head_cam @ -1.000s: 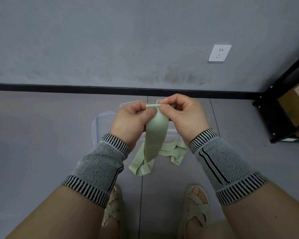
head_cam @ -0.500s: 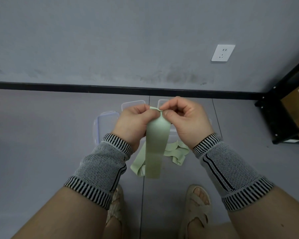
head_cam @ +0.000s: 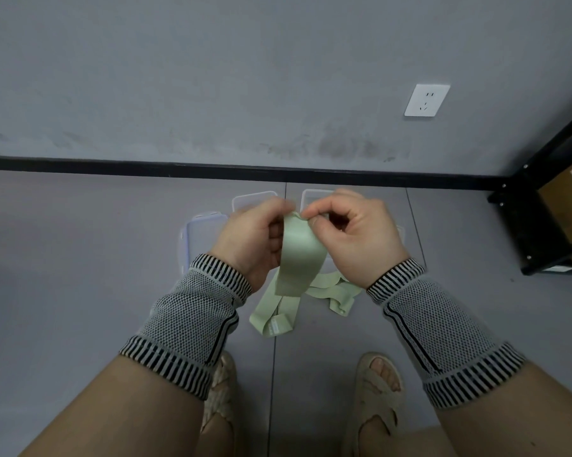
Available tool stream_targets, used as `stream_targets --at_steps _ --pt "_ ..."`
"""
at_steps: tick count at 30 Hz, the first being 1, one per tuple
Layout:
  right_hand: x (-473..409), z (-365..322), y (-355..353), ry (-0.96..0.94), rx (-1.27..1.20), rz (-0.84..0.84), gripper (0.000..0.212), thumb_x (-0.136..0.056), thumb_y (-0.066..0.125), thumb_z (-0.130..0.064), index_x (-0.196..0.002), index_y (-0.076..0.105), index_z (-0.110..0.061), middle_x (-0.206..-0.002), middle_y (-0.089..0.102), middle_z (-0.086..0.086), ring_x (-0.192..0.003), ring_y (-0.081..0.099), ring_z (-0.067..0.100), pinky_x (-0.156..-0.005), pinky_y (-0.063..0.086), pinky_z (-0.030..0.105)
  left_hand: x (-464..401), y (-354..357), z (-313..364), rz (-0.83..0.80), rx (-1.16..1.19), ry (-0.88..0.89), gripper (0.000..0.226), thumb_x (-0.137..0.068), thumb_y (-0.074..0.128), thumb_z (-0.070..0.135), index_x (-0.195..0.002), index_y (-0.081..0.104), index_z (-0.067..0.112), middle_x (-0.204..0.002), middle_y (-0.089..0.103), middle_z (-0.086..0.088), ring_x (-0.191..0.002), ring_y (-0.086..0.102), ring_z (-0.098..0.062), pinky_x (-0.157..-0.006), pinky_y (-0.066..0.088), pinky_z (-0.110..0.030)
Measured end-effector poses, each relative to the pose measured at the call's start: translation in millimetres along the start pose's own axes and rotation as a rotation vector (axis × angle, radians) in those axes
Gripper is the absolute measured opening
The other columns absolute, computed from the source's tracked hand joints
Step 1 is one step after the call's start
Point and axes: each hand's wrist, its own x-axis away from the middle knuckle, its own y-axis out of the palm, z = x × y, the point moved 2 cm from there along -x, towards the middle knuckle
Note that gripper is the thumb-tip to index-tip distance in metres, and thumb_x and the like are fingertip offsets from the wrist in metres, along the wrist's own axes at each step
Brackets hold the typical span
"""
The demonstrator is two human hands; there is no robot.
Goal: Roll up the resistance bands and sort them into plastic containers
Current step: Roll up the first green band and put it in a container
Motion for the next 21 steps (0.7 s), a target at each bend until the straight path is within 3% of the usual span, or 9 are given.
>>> stream_targets --at_steps 3,9,13,18,21 --pt "-0.5 2.1 -1.2 0.007 -0.027 0.007 0.021 -0.084 0.065 -0.004 -0.078 0.072 -0.023 -0.077 0.063 0.005 -0.07 0.058 0.017 -0.066 0.05 0.027 0.1 0.0 -0.6 -0.036 -0.045 0.026 0.023 -0.088 0.059 0.018 -0.092 0.067 -0.003 -0.089 0.061 -0.022 -0.076 0.057 -0.029 -0.066 0.048 -0.033" --pt "0.2 6.3 -2.8 0.184 -0.251 -0.003 0.021 -0.085 0.064 -0.001 -0.082 0.072 -0.021 -0.084 0.072 0.008 -0.082 0.067 0.023 -0.082 0.056 0.038 -0.4 1.8 0.3 -0.047 -0.068 0.096 0.015 -0.09 0.055 0.007 -0.078 0.064 0.003 -0.072 0.062 -0.014 -0.068 0.057 -0.025 -0.063 0.051 -0.031" --pt "-0.6 4.5 -5.7 0.253 -0.462 0.014 0.018 -0.09 0.058 -0.007 -0.087 0.073 -0.017 -0.078 0.069 0.005 -0.076 0.064 0.021 -0.08 0.056 0.043 1.9 5.9 3.9 0.007 -0.128 0.191 0.01 -0.088 0.059 0.004 -0.079 0.063 0.002 -0.083 0.063 -0.024 -0.078 0.057 -0.032 -0.08 0.049 -0.046" --pt "-1.4 3.8 -6.0 0.209 -0.24 0.004 0.016 -0.09 0.062 -0.022 -0.086 0.073 -0.01 -0.078 0.071 0.013 -0.074 0.067 0.03 -0.071 0.057 0.045 1.4 4.4 3.5 0.022 -0.183 0.272 0.014 -0.087 0.061 0.004 -0.074 0.065 0.008 -0.066 0.067 -0.007 -0.066 0.062 -0.02 -0.071 0.051 -0.037" --pt "-2.2 6.5 -5.6 0.226 -0.225 -0.008 0.011 -0.087 0.067 -0.019 -0.082 0.073 -0.01 -0.074 0.07 0.015 -0.064 0.065 0.025 -0.065 0.057 0.04 1.3 4.2 3.2 0.02 -0.165 0.275 0.015 -0.086 0.061 0.003 -0.073 0.065 0.009 -0.066 0.068 -0.005 -0.066 0.063 -0.019 -0.072 0.052 -0.037"
